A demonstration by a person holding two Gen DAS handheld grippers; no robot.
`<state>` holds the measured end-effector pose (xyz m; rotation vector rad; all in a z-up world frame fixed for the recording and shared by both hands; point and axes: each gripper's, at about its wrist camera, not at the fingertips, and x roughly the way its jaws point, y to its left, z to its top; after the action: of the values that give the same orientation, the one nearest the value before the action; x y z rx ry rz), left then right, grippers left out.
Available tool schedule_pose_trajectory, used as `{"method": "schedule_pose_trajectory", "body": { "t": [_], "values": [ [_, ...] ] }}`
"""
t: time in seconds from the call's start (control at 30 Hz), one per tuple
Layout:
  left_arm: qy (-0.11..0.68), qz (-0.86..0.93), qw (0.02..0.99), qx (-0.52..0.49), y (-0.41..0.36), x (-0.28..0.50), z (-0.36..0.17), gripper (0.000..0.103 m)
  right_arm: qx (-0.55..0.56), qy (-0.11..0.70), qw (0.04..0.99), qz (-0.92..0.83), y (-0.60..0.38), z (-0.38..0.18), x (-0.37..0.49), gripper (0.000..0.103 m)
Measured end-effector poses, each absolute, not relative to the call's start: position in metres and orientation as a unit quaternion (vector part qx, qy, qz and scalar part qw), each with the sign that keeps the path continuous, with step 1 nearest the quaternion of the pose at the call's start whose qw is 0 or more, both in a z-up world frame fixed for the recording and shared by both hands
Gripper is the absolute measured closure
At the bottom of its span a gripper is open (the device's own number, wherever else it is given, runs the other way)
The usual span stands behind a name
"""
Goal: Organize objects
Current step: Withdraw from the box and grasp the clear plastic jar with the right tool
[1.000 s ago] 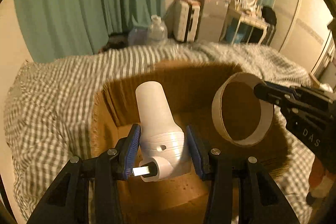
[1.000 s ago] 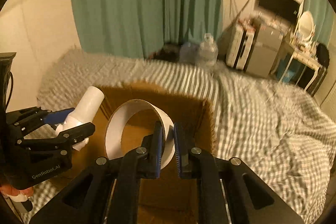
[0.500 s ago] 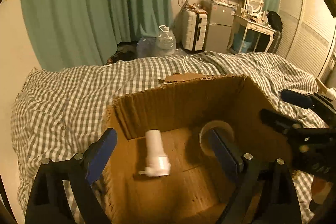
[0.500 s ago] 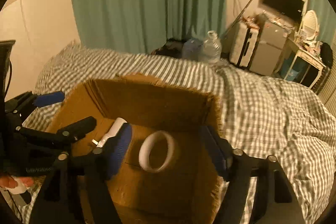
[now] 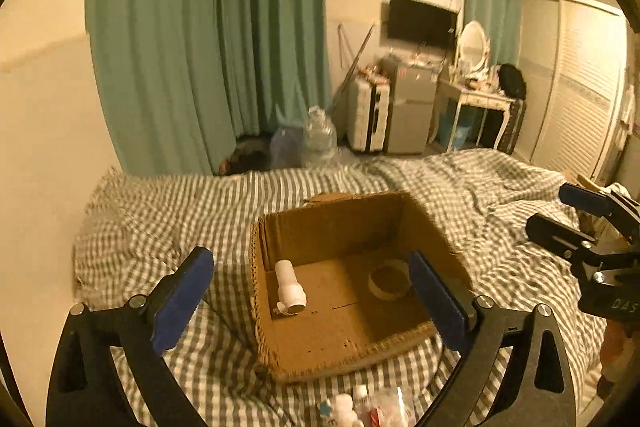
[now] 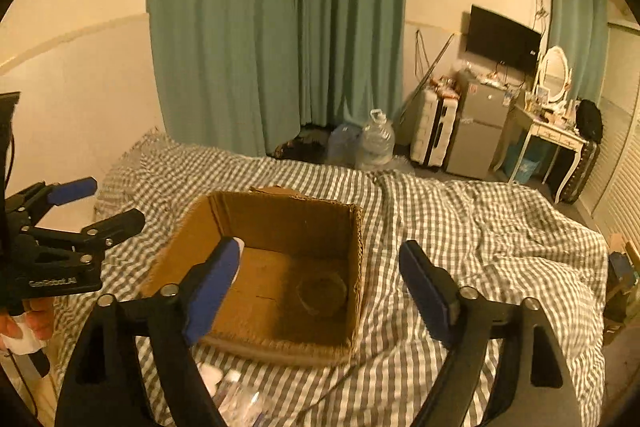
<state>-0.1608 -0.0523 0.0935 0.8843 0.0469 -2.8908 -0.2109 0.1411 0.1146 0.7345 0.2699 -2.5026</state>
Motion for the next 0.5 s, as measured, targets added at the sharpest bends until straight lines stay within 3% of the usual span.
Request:
{"method": "schedule_pose_trajectory", "body": {
  "t": [0.1,0.27,0.5],
  "values": [
    [0.011,-0.954,0.049,0.295,-0.047,-0.131,0.095,0.001,0.258,0.104,0.248,-0.928,0.148,0.119,-0.177,0.011],
    [0.023,-0.955,0.045,0.294,-0.044,-0.092,0.08,0.0,0.267,0.101,0.25,-0.925,0.155,0.104,-0.136,0.011],
    [-0.002,-0.947,0.111,0.303,-0.045,-0.065,0.009,0.0,0.313,0.081,0.252,-0.912,0.155,0.042,-0.11,0.011]
  ]
}}
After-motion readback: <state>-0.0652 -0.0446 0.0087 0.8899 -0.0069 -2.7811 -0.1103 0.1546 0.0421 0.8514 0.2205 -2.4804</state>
